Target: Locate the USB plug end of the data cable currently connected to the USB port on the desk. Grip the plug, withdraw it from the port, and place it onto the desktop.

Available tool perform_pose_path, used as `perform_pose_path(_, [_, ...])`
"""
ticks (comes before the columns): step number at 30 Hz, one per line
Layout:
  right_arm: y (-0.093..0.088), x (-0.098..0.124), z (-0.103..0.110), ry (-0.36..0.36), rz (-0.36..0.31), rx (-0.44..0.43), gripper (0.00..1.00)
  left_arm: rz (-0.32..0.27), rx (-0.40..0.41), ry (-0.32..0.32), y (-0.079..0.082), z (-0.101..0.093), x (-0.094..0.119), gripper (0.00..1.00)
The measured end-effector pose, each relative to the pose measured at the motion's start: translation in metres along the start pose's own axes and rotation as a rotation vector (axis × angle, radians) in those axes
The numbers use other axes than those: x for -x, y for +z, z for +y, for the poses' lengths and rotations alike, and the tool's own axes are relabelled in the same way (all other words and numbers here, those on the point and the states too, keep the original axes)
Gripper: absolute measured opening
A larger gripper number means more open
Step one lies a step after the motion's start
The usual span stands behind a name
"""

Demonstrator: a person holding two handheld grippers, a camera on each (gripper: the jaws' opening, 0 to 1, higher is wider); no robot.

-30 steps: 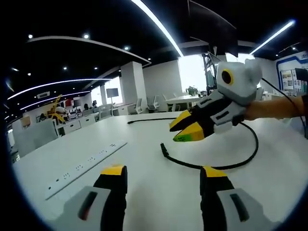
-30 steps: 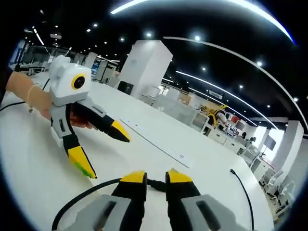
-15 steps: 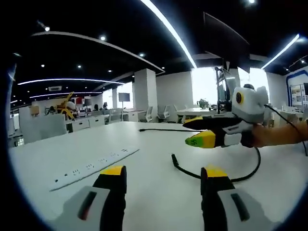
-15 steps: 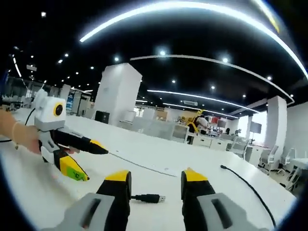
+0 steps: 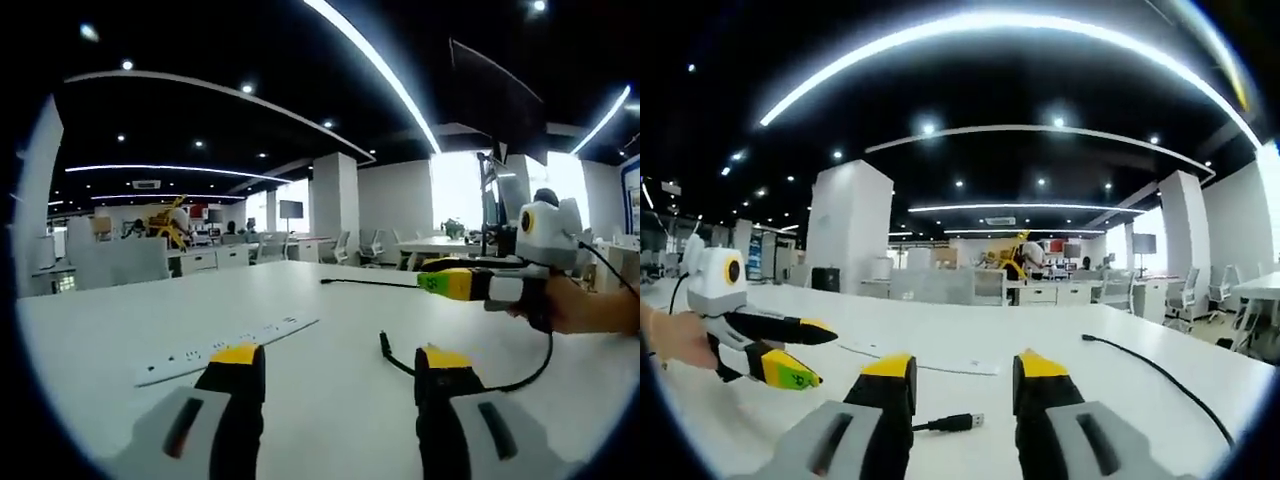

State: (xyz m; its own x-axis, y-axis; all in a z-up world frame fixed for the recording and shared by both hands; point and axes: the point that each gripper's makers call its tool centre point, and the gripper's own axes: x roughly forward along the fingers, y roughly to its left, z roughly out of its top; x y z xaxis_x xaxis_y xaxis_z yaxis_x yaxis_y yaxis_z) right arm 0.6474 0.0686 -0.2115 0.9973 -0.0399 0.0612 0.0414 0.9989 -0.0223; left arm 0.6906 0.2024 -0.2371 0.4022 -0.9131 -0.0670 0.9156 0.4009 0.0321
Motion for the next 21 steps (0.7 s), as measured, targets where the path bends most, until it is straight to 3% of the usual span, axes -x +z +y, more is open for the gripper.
perform_pose_path(8, [0.024, 0.032, 0.012, -0.013, -0.069, -0.088, 0.42, -0.063, -0.003, 0.095, 0.03, 0.001, 0.038, 0.6])
perform_pose_path(13, [0.039, 0.048, 0.02, -0.022, -0.101, -0.051, 0.42, -0.099, -0.033, 0.137, 0.052, -0.008, 0.066, 0.6])
perform_pose_path(21, [0.057, 0.069, 0.04, -0.014, -0.119, -0.029, 0.45, -0.111, -0.071, 0.225, 0.068, -0.012, 0.105, 0.6])
